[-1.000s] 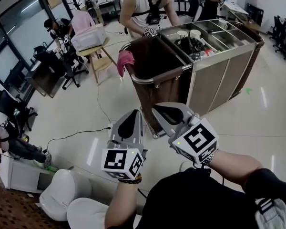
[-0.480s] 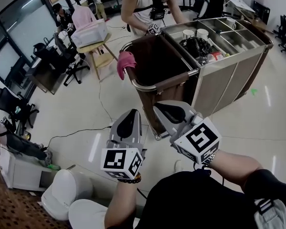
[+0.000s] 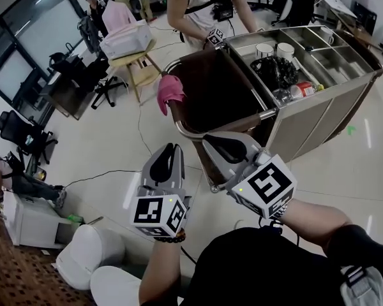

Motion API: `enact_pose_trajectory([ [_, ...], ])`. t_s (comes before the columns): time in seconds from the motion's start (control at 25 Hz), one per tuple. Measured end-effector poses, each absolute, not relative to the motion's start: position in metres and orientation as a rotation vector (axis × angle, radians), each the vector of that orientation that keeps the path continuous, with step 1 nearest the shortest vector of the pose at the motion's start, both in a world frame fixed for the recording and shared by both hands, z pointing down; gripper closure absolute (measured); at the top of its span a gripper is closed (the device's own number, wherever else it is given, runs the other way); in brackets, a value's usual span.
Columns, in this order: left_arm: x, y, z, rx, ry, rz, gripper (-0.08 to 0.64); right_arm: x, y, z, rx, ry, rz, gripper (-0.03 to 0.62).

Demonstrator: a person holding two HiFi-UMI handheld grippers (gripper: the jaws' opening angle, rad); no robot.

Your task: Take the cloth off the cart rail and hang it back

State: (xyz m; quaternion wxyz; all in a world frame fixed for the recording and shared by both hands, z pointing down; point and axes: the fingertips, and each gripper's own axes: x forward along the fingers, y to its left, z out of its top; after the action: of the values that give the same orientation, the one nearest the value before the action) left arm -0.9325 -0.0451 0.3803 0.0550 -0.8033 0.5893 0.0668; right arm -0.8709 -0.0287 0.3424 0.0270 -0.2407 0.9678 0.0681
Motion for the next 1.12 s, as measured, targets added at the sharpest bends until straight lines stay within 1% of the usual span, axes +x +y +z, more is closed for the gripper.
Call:
enact_pose_trajectory([
  [0.08, -0.937, -0.057, 0.382, -2.422, 1.822, 0.206, 0.52, -0.869, -0.04, 0.344, -0.756, 3.005, 0.146, 0.6],
  [0.2, -0.939, -0.074, 0.388, -2.404, 1.854, 0.201, 0.508, -0.864, -0.066, 0.346, -0.742, 2.982, 0.245, 0.6],
  [0.64, -0.979, -0.127, 0.414, -2.427, 1.896, 0.177, 0.486, -0.892, -0.111, 0.35, -0.731, 2.954, 0.209, 0.6],
  [0.96, -1.04, -0.179, 0.439, -2.504, 1.878, 0.118, 0.468, -0.95, -0.143, 0.333, -0.816, 2.926, 0.222, 0.601],
  [1.12, -1.047, -0.217, 0.472, -2.578, 1.855, 0.052, 0.457, -0.96, -0.172, 0.34, -0.853, 2.914, 0.215, 0.6],
])
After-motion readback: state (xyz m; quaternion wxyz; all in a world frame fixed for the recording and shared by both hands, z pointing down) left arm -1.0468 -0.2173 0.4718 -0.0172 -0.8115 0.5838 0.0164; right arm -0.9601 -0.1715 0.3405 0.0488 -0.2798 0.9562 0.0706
